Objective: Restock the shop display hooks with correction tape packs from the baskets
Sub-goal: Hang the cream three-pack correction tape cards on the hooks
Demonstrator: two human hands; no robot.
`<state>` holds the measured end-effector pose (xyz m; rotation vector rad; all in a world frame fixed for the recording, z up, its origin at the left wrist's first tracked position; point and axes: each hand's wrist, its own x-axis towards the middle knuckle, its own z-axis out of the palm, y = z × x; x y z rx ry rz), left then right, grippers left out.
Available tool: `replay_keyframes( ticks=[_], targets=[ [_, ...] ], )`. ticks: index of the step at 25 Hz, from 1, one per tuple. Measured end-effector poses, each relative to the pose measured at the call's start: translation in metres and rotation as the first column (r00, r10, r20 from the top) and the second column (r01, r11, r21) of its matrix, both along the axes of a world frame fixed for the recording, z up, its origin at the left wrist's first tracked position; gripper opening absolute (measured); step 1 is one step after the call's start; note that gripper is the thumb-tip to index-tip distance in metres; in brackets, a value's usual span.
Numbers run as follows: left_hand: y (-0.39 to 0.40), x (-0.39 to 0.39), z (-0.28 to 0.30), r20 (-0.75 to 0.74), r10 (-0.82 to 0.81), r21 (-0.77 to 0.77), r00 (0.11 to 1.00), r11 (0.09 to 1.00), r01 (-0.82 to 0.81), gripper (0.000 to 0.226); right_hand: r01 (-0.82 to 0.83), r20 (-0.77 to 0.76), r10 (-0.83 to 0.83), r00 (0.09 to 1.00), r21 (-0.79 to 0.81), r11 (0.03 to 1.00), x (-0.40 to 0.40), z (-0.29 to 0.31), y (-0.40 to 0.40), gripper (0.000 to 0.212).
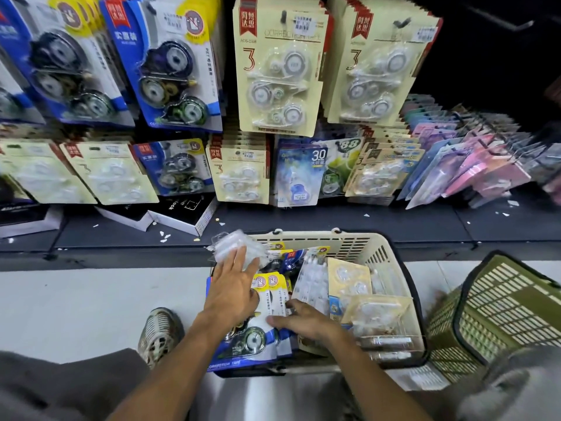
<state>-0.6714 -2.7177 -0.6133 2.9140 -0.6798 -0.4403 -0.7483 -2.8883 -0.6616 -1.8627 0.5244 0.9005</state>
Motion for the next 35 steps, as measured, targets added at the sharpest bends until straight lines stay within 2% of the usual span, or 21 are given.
replay_keyframes(
  ticks=[2, 3, 4, 7, 9, 11, 13, 15, 17, 18, 19, 20, 21, 22, 24, 26, 29, 31, 33, 35],
  targets=[
    [-0.001, 0.003, -0.001, -0.009, 0.008, 0.002, 1.0, 1.0, -0.008, 0.079, 0.007, 0.017, -0.007, 1.0, -0.006, 1.0, -0.001, -0.013, 0.007, 0.112],
    [0.0, 0.004, -0.001, -0.005, 0.011, 0.004, 1.0, 1.0, -0.011, 0.079, 0.017, 0.03, -0.017, 0.999, -0.017, 1.0, -0.001, -0.018, 0.008, 0.113],
    [-0.001, 0.003, -0.001, 0.0, 0.012, 0.0, 1.0, 1.0, -0.012, 0.078, 0.04, 0.034, -0.039, 0.999, -0.022, 0.999, -0.002, -0.021, 0.009, 0.11],
    [-0.001, 0.001, 0.002, 0.053, 0.05, -0.072, 0.997, 0.996, -0.046, 0.063, 0.129, 0.028, -0.128, 0.991, -0.015, 0.992, -0.002, -0.02, 0.011, 0.079],
    [0.001, 0.004, 0.008, 0.132, 0.176, -0.226, 0.976, 0.964, -0.143, 0.042, 0.173, -0.002, -0.173, 0.985, -0.012, 0.985, -0.001, -0.019, 0.012, 0.07],
    [0.006, 0.007, 0.013, 0.155, 0.372, -0.359, 0.915, 0.884, -0.299, 0.027, 0.243, -0.043, -0.241, 0.97, 0.044, 0.969, -0.002, -0.016, 0.013, 0.065],
    [0.02, 0.007, 0.014, 0.04, 0.581, -0.355, 0.813, 0.769, -0.532, 0.03, 0.3, -0.059, -0.296, 0.953, 0.108, 0.948, -0.005, -0.011, 0.015, 0.053],
    [0.037, 0.005, 0.001, -0.218, 0.7, -0.194, 0.68, 0.652, -0.733, 0.048, 0.34, -0.096, -0.328, 0.94, 0.159, 0.927, -0.007, -0.007, 0.017, 0.053],
    [0.045, 0.001, -0.011, -0.562, 0.655, -0.105, 0.505, 0.549, -0.829, 0.06, 0.346, -0.11, -0.33, 0.937, 0.199, 0.917, -0.007, -0.002, 0.024, 0.08],
    [0.046, -0.002, -0.013, -0.663, 0.598, -0.107, 0.451, 0.52, -0.847, 0.06, 0.344, -0.088, -0.333, 0.939, 0.226, 0.911, -0.005, -0.006, 0.029, 0.101],
    [0.047, -0.002, -0.016, -0.697, 0.562, -0.118, 0.445, 0.523, -0.844, 0.056, 0.359, -0.062, -0.355, 0.933, 0.242, 0.901, -0.003, -0.012, 0.031, 0.118],
    [0.048, -0.002, -0.017, -0.7, 0.543, -0.131, 0.463, 0.541, -0.831, 0.047, 0.373, -0.047, -0.374, 0.926, 0.257, 0.891, 0.0, -0.018, 0.031, 0.126],
    [0.049, -0.002, -0.018, -0.697, 0.532, -0.142, 0.482, 0.556, -0.819, 0.038, 0.38, -0.042, -0.384, 0.922, 0.275, 0.883, 0.0, -0.015, 0.033, 0.124],
    [0.05, -0.004, -0.018, -0.699, 0.521, -0.147, 0.49, 0.565, -0.812, 0.033, 0.382, -0.042, -0.387, 0.921, 0.291, 0.877, -0.001, -0.008, 0.035, 0.111],
    [0.054, -0.006, -0.022, -0.71, 0.495, -0.141, 0.501, 0.597, -0.79, 0.038, 0.406, -0.037, -0.416, 0.909, 0.311, 0.86, -0.004, -0.002, 0.039, 0.076],
    [0.054, -0.006, -0.023, -0.717, 0.484, -0.132, 0.501, 0.612, -0.78, 0.047, 0.429, -0.032, -0.443, 0.896, 0.322, 0.844, -0.006, 0.001, 0.039, 0.063],
    [0.049, -0.002, -0.012, -0.688, 0.508, -0.128, 0.518, 0.618, -0.775, 0.045, 0.452, -0.012, -0.48, 0.877, 0.356, 0.818, -0.003, 0.01, 0.036, 0.064],
    [0.044, 0.001, 0.001, -0.637, 0.519, -0.11, 0.57, 0.67, -0.734, 0.045, 0.435, 0.022, -0.478, 0.878, 0.376, 0.818, -0.004, 0.027, 0.027, 0.06],
    [0.039, 0.003, 0.01, -0.579, 0.517, -0.087, 0.63, 0.73, -0.678, 0.054, 0.438, 0.036, -0.483, 0.875, 0.368, 0.821, -0.008, 0.038, 0.013, 0.063],
    [0.033, 0.004, 0.018, -0.595, 0.483, -0.093, 0.643, 0.753, -0.652, 0.068, 0.448, 0.058, -0.497, 0.866, 0.354, 0.821, -0.013, 0.049, -0.002, 0.072]
  ],
)
